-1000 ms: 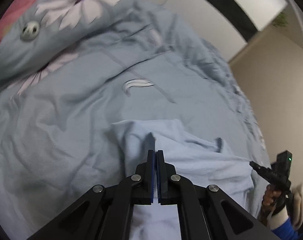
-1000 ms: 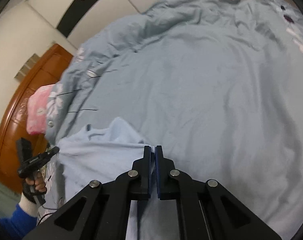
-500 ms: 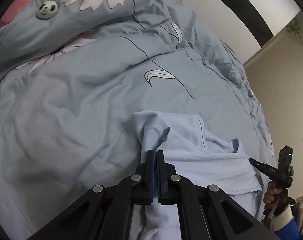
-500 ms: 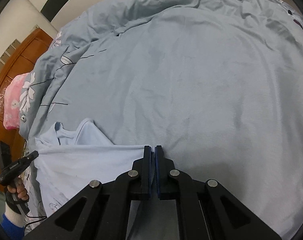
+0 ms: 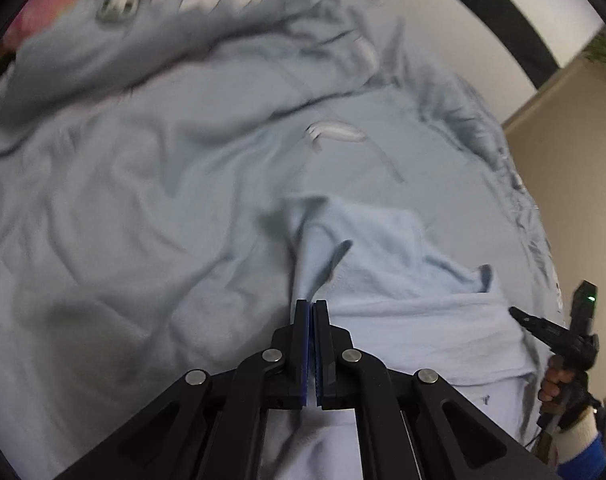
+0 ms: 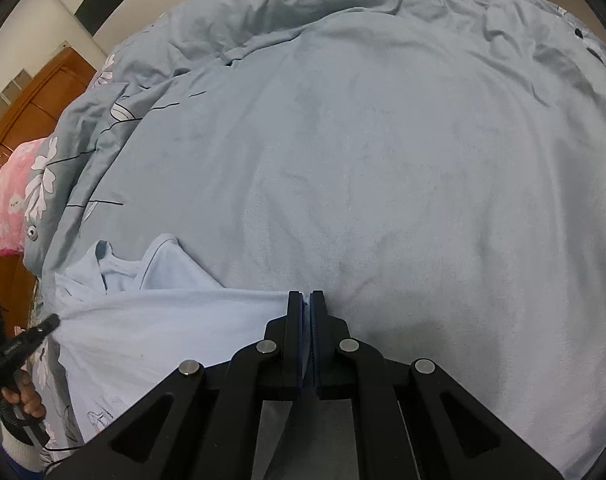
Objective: Fold clothes
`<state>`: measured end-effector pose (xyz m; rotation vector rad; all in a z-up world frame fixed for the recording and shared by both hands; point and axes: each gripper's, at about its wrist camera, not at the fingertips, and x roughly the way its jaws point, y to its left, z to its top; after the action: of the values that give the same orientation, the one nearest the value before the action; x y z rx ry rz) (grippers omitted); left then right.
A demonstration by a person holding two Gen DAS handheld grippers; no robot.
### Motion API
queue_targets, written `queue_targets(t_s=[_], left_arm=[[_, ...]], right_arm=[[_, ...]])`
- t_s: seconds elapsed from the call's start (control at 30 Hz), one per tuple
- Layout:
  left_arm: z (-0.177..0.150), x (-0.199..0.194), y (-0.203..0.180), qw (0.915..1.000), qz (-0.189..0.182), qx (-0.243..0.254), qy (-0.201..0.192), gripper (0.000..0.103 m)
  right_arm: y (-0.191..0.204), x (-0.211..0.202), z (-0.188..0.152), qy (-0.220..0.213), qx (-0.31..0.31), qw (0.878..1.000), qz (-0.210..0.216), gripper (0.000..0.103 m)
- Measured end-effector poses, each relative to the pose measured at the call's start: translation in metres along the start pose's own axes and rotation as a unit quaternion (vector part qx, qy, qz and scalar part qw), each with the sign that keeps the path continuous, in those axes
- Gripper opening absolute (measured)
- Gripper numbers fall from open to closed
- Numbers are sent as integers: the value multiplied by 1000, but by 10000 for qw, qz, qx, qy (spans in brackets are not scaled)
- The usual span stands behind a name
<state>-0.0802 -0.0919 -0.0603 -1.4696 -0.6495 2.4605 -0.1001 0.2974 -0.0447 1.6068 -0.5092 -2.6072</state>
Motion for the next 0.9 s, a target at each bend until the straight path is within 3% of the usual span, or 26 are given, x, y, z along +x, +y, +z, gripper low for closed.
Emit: queue_targets(t_s=[0.13,0.23,0.33,0.37,0.47,0.53,0.67,0.9], left_arm=[[0,-7,5,9998,-104,-178,-45,6],[-9,-22,13,9997,117,-189,-86,7],[-31,-40,25,9997,93,-201,65,9],[-42,-46,29,9997,30,-180,161,13],[-78,-60,37,9987,-32,-91,497,23],[-103,-70,41,9975,-55,-60,704,24],[-151,-90,44,9936,-355,-163,1060,40],[-229,-110,54,9836,-451,-324,1714,43]], right_arm=[[7,-14,0,-135,-289,9988,-374,4],[7,-38,-6,-451,-333,9945,-890,5],[3,-74,-35,-703,-165,9926,-973,6],[4,-85,-50,-713,-106,9936,-874,8],[5,-104,-110,-263,-27,9987,-432,29],[3,-112,-152,180,105,9998,-1,30],[-1,-123,-222,856,617,9920,695,38],[-10,-117,-294,1690,1387,9692,1137,40]])
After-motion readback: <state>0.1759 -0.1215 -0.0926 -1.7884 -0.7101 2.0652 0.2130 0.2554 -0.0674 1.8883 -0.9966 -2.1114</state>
